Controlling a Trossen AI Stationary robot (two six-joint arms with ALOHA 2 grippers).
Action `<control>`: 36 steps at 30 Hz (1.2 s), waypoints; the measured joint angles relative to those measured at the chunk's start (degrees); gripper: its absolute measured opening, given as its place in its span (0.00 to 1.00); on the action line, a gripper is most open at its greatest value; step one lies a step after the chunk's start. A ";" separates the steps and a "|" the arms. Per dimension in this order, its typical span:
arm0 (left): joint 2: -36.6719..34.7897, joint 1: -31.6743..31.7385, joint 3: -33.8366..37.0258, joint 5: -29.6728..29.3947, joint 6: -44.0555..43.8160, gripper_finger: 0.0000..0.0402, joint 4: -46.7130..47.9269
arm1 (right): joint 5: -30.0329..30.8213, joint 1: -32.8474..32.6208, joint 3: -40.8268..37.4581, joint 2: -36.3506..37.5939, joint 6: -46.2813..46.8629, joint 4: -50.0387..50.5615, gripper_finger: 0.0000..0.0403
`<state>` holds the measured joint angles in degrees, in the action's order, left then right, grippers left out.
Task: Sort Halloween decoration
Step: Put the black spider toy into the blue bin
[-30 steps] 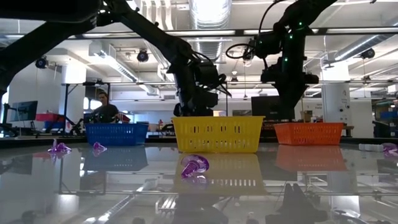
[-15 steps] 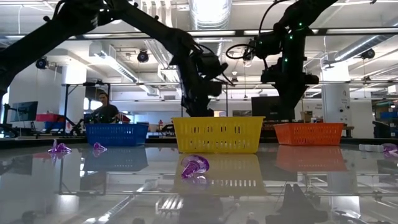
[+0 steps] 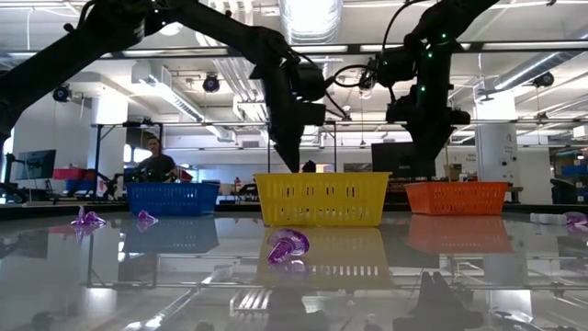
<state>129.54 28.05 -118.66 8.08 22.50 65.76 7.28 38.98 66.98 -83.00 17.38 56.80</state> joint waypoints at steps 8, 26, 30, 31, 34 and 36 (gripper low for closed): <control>0.00 0.35 -0.50 -0.92 1.07 0.39 10.74 | -15.95 -0.83 0.00 0.00 -3.52 -6.63 0.35; -7.79 8.30 -11.52 -11.14 -6.48 0.39 24.24 | -20.84 -6.22 -0.70 0.00 -15.71 -15.28 0.35; -11.31 9.05 -11.73 -11.20 -7.38 0.39 24.25 | -20.78 -6.25 -1.19 0.00 -15.03 -20.47 0.35; -12.18 9.12 -11.73 -11.32 -7.62 0.39 24.26 | -20.78 -6.25 -1.40 -0.14 -14.12 -22.72 0.35; -14.74 9.19 -11.69 -13.34 -8.13 0.39 24.26 | -20.80 -6.36 -1.66 -1.88 -13.72 -28.50 0.35; -16.71 9.22 -11.50 -13.84 -8.33 0.39 24.26 | -20.81 -6.60 -1.72 -3.95 -14.42 -30.94 0.35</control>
<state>112.83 37.28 -130.16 -5.76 14.17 90.02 -13.53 32.37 65.26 -86.96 2.96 25.86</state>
